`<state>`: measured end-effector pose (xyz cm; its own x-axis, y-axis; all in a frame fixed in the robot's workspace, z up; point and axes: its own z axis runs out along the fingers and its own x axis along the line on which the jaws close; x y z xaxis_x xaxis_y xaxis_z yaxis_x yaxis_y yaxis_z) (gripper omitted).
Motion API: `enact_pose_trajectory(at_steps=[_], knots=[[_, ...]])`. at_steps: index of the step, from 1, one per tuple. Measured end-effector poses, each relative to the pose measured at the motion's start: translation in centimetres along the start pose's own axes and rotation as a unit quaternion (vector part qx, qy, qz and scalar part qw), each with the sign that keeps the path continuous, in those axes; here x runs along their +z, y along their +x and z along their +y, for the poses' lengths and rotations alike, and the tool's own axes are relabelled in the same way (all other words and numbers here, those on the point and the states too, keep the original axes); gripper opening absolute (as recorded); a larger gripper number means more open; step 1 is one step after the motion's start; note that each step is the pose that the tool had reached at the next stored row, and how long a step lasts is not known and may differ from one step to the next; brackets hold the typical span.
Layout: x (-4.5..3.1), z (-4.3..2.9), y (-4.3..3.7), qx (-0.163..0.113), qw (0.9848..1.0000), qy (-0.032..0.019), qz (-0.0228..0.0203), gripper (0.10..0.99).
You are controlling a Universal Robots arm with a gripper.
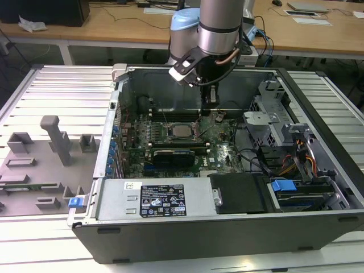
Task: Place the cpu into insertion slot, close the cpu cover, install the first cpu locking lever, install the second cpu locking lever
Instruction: 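Close the cpu cover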
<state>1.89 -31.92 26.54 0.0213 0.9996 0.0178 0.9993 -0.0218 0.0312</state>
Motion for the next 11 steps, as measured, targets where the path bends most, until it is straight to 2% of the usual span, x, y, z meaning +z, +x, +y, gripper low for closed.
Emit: enact_pose_trajectory(at_steps=[11], knots=[[0.09,2.91,0.06,0.0,1.0,0.0,0.0,0.106]])
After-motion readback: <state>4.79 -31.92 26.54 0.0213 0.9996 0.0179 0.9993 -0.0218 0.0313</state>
